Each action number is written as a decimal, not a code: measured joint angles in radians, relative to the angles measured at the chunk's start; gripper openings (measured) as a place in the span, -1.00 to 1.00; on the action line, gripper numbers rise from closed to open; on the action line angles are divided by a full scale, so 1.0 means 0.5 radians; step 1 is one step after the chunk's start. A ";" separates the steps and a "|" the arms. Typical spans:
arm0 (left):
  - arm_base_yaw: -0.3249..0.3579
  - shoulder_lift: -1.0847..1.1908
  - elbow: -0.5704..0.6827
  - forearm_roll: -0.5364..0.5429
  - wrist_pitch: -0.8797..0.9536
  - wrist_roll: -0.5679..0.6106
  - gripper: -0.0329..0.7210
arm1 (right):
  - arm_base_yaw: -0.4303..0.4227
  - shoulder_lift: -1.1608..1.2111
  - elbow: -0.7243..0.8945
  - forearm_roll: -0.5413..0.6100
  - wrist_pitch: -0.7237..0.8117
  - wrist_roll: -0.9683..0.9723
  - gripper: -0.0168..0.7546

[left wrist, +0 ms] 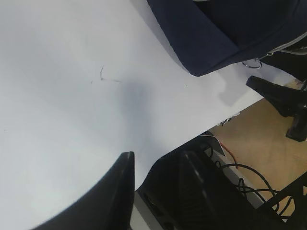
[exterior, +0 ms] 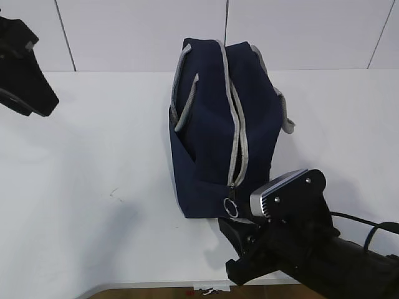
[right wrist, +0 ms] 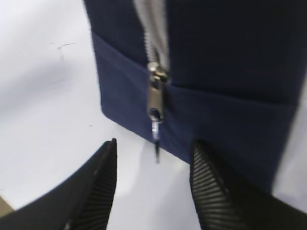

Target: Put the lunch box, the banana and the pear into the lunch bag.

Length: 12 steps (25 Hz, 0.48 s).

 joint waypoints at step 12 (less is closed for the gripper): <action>0.000 0.000 0.000 -0.008 0.000 0.000 -0.26 | 0.000 0.053 -0.029 -0.075 -0.019 0.028 -0.15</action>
